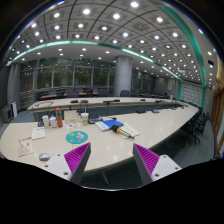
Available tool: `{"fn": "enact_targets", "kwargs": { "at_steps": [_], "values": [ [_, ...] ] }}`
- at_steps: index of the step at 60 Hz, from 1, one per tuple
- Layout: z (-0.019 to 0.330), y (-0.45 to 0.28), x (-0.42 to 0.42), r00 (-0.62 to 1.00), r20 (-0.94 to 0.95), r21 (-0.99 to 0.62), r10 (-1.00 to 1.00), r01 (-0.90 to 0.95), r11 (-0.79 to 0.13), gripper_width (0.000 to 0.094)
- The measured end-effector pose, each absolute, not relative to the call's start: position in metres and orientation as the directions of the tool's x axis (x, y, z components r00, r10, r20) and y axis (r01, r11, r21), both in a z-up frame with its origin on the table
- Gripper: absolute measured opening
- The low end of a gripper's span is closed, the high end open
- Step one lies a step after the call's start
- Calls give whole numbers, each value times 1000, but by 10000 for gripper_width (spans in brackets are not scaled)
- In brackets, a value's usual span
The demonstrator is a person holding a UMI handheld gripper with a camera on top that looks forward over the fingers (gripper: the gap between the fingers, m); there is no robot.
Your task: Arrange mouse
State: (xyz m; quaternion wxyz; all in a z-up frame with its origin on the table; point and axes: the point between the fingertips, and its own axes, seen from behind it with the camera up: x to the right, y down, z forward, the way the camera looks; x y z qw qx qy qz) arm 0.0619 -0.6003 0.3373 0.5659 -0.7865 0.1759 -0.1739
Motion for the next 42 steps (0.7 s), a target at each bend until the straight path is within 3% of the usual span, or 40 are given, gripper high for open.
{"fn": "enact_targets", "kwargs": {
  "at_steps": [15,27,42],
  "values": [
    [266,-586,30,895,62,-915,-442,-126,-382,863],
    [175,-542,-58,941,37,-875,-337,-133,-466,854],
    [75,-433,-202,985,-7,-835,-170,-99,-540,855]
  ]
}}
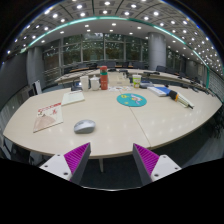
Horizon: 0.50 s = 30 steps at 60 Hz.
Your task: Arrange mouse
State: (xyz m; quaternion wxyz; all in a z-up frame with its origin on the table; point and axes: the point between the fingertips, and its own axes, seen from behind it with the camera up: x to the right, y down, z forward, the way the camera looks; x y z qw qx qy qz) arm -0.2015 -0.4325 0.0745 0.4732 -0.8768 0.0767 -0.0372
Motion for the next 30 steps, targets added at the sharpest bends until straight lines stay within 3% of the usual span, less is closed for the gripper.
{"fn": "enact_targets", "kwargs": {
  "at_steps": [14,30],
  "values": [
    [7,-339,-260,991,17,-792,-135,-69,-606,857],
    [-7,-277,-266,990,58,-773,-131,-38,-633,853]
  ]
}}
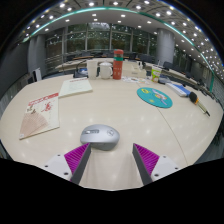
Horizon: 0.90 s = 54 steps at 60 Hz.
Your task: Arrange mouse
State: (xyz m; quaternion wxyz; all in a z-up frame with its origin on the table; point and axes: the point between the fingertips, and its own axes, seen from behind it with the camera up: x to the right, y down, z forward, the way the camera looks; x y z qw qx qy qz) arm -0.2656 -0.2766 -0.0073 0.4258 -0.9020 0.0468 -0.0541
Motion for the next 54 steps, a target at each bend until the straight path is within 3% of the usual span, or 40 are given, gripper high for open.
{"fn": "enact_targets", "kwargs": {
  "at_steps": [23,28,34,48,54],
  "values": [
    [-9,-197,-257,988,98,-760,-123,-5,-649,819],
    [-13,-186,-258,991,91,-755,-102,2,-655,751],
    [-16,-176,-266,996,61,-757,-70,1,-653,533],
    [-13,-175,-273,996,87,-738,-11,57,-672,386],
    [13,-170,-281,997,75,-765,22,71,-640,372]
  ]
}}
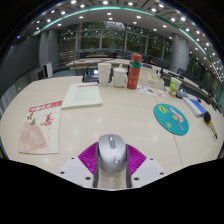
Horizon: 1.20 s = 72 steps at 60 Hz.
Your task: Arrange mouse
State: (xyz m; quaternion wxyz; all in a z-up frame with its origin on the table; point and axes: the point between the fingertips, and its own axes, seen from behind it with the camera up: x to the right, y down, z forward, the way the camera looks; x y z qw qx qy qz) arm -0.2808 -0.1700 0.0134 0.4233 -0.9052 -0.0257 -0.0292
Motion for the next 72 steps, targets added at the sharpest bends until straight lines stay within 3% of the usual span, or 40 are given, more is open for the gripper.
{"fn": "enact_targets", "kwargs": {
  "at_steps": [15,22,26,35,43,51,58,65,72],
  "values": [
    [181,-100,-226,1000,-4,-916,1,-3,-401,370],
    [219,-54,-147,998,-38,-938,-56,-55,-342,370],
    [208,-27,-98,995,-30,-928,-92,-62,-367,368],
    [119,0,-17,990,-20,-867,-138,-86,-490,368],
    [36,4,12,991,-11,-796,-133,-89,-599,370],
    [-8,5,20,991,-23,-762,-131,-102,-639,442],
    [-6,4,21,992,-17,-761,-124,-93,-642,548],
    [13,-11,18,992,-15,-769,-126,-92,-633,877],
    [51,-46,9,992,4,-784,-126,-75,-617,860]
  ]
}}
